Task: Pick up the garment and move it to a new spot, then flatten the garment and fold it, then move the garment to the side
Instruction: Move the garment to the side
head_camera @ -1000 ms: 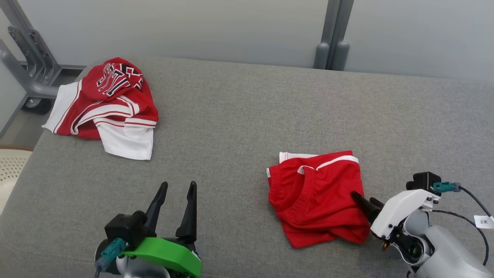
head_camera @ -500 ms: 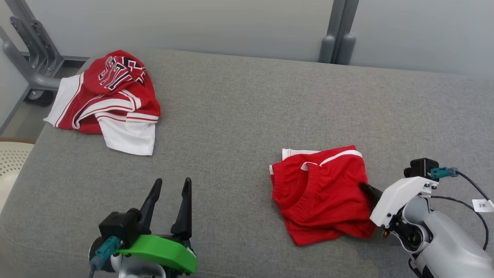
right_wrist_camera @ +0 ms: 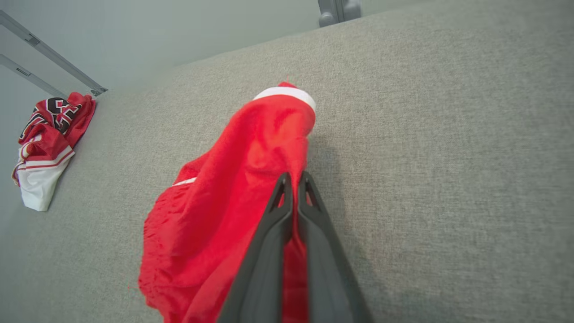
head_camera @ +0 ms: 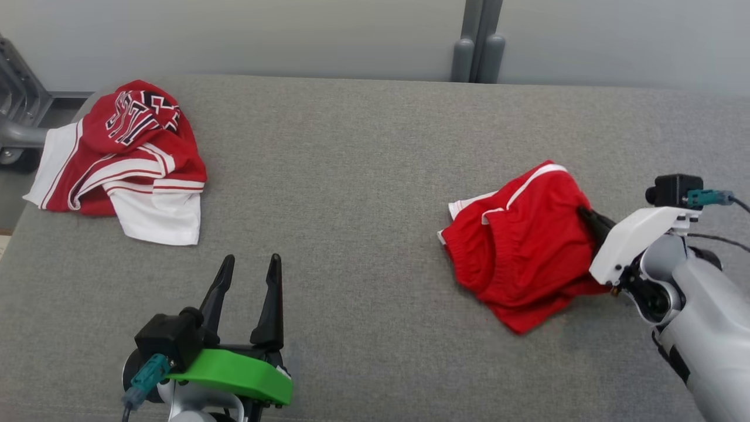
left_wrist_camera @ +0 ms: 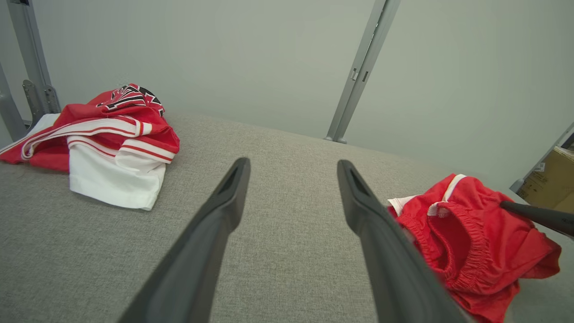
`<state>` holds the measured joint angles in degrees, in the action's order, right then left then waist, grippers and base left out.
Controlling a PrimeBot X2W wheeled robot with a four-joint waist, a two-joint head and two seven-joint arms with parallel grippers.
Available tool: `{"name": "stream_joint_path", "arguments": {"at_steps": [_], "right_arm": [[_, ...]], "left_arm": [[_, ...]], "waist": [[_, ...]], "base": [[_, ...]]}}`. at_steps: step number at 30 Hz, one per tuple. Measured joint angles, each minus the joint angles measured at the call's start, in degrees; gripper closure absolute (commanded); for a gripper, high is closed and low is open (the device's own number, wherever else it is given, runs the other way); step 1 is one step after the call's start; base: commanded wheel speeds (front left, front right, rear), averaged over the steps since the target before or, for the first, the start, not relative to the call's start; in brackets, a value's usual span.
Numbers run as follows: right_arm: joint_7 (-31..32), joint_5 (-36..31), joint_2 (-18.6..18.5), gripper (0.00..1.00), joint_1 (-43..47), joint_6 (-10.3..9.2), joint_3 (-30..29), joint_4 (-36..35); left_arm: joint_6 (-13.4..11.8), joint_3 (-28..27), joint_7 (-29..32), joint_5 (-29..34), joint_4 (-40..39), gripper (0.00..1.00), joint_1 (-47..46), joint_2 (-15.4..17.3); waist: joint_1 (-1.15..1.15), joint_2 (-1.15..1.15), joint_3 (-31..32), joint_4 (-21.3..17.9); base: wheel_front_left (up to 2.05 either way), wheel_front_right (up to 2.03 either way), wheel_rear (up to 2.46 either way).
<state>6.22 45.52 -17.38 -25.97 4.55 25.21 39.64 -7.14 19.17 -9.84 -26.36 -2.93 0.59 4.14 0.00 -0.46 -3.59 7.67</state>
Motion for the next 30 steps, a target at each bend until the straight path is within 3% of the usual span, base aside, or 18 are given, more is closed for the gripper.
{"name": "stream_joint_path", "arguments": {"at_steps": [13,30], "right_arm": [[-0.1,-4.9,-7.8,1.00,-11.0,-0.01,0.1,0.1],[-0.7,-9.6,-13.3,1.00,-17.8,-0.74,-0.1,5.4]], "left_arm": [[0.0,0.0,2.5,2.7,-5.1,0.00,-0.5,0.5],[0.0,1.3,6.8,6.4,-9.4,0.00,-4.2,2.8]], "waist": [[0.00,0.00,-4.1,-6.1],[0.00,0.00,-12.6,-11.3]], "base": [[0.00,0.00,0.00],[0.00,0.00,0.00]]}}
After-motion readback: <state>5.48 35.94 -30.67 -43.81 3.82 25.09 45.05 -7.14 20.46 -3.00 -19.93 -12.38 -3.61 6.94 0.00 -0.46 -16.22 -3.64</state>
